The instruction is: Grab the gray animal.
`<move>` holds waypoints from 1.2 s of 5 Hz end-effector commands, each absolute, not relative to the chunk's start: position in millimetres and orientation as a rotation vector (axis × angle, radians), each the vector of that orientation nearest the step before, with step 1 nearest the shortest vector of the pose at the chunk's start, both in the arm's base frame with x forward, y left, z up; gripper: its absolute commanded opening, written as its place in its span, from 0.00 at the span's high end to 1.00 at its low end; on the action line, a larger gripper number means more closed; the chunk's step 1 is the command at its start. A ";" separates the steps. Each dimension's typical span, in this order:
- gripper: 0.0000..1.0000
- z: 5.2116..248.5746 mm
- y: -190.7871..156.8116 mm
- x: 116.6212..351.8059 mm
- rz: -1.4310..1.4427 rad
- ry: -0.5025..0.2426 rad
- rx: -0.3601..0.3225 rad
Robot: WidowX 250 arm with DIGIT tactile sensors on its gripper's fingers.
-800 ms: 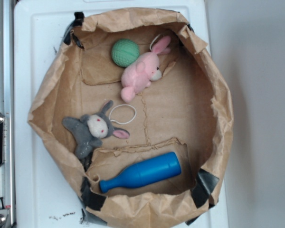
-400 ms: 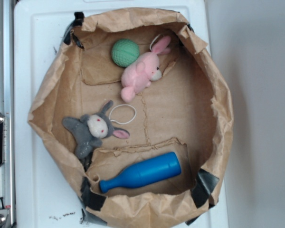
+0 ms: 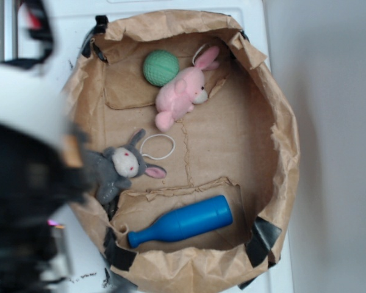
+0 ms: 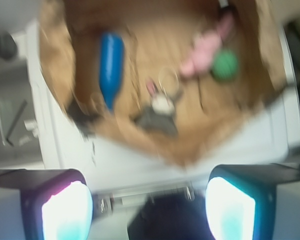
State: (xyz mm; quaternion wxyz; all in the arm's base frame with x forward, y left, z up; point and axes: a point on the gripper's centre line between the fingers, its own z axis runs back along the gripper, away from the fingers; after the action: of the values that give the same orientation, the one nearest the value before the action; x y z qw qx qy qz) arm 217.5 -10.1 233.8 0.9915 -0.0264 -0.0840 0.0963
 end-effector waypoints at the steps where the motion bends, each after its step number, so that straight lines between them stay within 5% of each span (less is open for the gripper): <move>1: 0.00 177.2 24.9 320.7 -0.131 -0.109 -0.012; 4: 0.00 177.2 24.9 320.7 -0.131 -0.109 -0.012; 6: 0.00 147.9 22.1 285.4 -0.163 -0.086 0.022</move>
State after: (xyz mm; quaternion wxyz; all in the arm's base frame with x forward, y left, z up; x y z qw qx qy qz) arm 280.6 26.2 133.3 0.9969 -0.0024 -0.0113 -0.0776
